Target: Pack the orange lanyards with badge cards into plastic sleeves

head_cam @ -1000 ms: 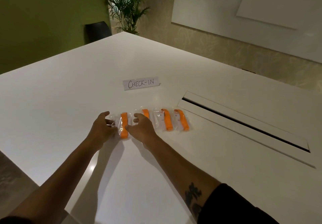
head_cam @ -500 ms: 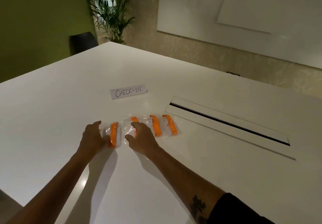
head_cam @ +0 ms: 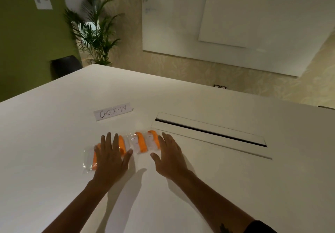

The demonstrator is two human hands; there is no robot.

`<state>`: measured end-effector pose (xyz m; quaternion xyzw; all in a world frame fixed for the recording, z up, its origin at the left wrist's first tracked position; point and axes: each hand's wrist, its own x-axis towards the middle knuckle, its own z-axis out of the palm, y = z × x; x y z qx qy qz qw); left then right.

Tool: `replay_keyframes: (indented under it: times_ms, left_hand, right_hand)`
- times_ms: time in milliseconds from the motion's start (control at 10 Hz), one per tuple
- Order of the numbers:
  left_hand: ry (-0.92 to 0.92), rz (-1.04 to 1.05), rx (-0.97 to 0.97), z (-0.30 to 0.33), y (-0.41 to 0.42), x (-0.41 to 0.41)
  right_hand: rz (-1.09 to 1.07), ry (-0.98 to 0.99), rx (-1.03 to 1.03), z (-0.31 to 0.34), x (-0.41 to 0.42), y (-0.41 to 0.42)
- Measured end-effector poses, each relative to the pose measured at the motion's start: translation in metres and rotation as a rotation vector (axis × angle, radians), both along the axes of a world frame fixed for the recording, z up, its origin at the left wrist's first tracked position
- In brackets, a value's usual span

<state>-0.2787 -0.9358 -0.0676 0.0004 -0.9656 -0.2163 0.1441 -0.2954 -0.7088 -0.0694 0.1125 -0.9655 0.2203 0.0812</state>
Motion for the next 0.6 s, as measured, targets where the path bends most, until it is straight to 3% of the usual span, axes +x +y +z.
replay_keyframes:
  times_ms: [400,600]
  left_hand:
    - [-0.014,-0.049,-0.116,0.008,0.095,0.042]
    - [0.128,-0.09,-0.113,0.028,0.117,0.042]
  right_hand:
    - [-0.106,0.05,0.102,0.012,0.041,0.131]
    - [-0.131,0.097,0.109,0.027,0.046,0.164]
